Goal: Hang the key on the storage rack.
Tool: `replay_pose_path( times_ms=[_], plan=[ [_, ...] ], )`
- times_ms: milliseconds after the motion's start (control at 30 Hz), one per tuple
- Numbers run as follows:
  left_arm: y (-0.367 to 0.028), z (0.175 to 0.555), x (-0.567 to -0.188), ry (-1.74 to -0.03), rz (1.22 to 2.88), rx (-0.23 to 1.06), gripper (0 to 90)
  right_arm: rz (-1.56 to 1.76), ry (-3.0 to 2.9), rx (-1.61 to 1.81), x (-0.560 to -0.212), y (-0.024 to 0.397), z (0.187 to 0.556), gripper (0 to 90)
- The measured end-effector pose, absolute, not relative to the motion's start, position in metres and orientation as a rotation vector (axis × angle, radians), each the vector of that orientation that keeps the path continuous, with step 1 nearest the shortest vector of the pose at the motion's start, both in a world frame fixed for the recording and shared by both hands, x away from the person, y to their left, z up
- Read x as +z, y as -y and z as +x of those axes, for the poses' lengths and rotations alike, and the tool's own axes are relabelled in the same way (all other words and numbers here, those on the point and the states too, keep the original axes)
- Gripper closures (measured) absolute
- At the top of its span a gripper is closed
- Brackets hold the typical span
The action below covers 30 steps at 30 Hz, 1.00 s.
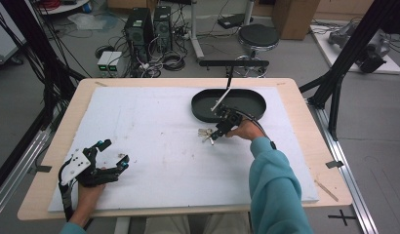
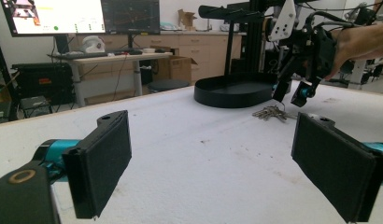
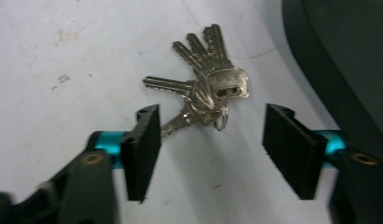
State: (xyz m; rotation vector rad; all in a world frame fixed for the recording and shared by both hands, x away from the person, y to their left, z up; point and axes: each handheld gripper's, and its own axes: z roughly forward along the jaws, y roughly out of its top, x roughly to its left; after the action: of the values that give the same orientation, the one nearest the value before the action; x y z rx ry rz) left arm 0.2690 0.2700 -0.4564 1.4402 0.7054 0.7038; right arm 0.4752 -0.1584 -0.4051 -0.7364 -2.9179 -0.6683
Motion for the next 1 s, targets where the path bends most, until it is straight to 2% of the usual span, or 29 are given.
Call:
replay_pose_path(
  times_ms=[67, 100, 200, 433, 467, 1000],
  plan=[
    [-0.2699, 0.2689, -0.4563, -0.706, 1.441, 0.705, 12.5, -0.742, 2.924, -0.663, -0.4052, 0.158, 0.4751, 41.0],
    [-0.2699, 0.2689, -0.4564, -0.706, 1.44, 0.705, 12.5, -0.734, 2.917, -0.661, -0.4057, 0.1579, 0.4755, 45.8],
    [-0.2699, 0.2689, -0.4564, -0.705, 1.44, 0.705, 12.5, -0.736, 2.931, -0.651, -0.4059, 0.1581, 0.4763, 52.2],
    [-0.2699, 0.2689, -0.4563, -0.706, 1.441, 0.705, 12.5, -0.723, 2.944, -0.636, -0.4072, 0.1574, 0.4766, 59.7],
    [-0.2699, 0.2689, -0.4564, -0.705, 1.441, 0.705, 12.5, -0.713, 2.959, -0.634, -0.407, 0.1569, 0.4768, 63.6],
    [-0.27, 0.2689, -0.4563, -0.706, 1.44, 0.706, 12.5, -0.708, 2.982, -0.615, -0.4087, 0.1532, 0.4759, 76.9]
  ],
)
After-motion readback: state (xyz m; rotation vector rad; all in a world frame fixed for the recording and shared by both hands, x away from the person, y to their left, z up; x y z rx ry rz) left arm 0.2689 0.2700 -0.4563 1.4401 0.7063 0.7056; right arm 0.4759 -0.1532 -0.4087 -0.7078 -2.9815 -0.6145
